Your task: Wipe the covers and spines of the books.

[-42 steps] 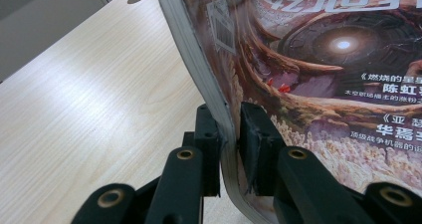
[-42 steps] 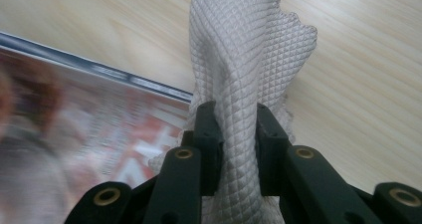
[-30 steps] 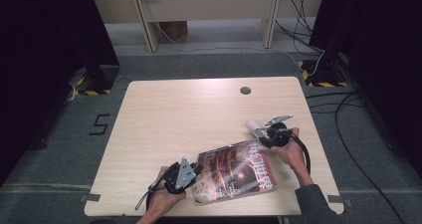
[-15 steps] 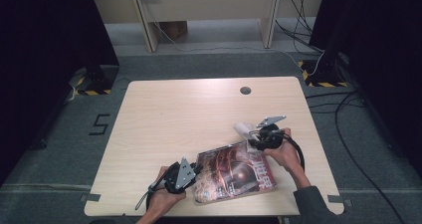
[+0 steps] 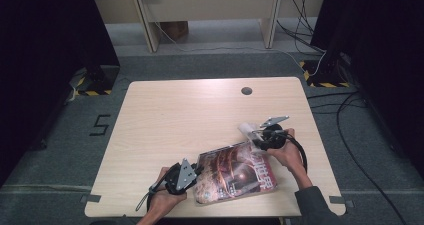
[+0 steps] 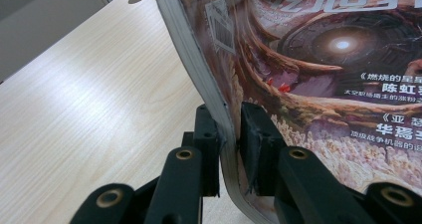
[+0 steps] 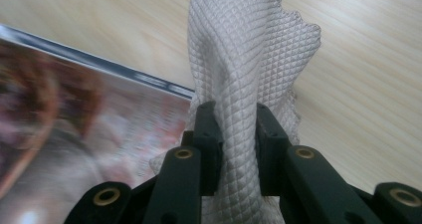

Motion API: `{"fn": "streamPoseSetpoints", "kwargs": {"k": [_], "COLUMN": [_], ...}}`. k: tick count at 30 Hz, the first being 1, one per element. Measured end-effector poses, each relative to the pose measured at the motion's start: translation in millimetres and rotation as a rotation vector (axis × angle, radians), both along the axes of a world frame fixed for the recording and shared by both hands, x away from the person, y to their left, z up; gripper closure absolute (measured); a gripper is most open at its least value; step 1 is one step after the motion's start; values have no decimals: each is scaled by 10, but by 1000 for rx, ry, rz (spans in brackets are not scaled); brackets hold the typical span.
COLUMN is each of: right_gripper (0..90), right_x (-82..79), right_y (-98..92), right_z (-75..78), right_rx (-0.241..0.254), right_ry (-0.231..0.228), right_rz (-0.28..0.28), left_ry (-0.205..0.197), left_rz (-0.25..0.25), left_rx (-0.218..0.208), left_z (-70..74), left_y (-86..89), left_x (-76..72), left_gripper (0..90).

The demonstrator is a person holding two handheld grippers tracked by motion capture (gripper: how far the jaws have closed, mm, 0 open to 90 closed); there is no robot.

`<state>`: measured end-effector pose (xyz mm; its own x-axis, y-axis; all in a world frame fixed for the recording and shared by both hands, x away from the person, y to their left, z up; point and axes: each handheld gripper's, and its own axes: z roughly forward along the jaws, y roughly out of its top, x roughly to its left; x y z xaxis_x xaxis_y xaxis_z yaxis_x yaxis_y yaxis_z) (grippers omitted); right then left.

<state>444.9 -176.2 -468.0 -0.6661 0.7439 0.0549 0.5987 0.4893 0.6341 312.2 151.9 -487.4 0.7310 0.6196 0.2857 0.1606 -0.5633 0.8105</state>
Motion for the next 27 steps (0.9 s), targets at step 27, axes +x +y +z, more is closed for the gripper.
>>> {"fn": "streamPoseSetpoints", "kwargs": {"k": [27], "right_gripper": [767], "right_x": [-237], "right_y": [-798], "right_z": [136], "right_rx": [-36], "right_ry": [-20], "right_rz": [-213], "left_ry": [-3], "left_rz": [3], "left_rx": [-9], "left_z": [18], "left_y": [10], "left_x": [5], "left_gripper": [778]}}
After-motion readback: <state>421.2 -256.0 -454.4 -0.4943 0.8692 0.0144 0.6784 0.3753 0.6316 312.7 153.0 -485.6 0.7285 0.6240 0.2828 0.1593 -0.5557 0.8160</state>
